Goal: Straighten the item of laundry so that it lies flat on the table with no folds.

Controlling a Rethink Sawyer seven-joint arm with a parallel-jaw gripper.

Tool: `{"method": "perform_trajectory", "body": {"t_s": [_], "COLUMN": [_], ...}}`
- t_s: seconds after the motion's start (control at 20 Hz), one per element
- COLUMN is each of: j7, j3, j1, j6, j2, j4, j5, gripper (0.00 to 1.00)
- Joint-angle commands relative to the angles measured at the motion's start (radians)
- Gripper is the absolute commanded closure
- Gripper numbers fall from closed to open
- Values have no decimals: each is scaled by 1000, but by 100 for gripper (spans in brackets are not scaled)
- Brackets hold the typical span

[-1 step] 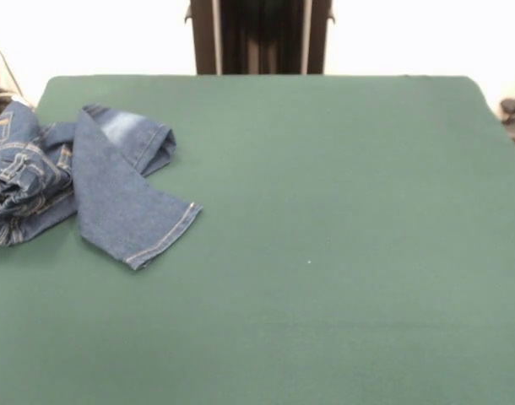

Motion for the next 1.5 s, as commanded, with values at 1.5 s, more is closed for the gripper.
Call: {"method": "perform_trajectory", "body": {"t_s": [1.5], "j7": [320], "j3": [39], "j1": [174], "j6": [-37], "j2": [238], "j4": [48], "j5": [48], "gripper": [100]}}
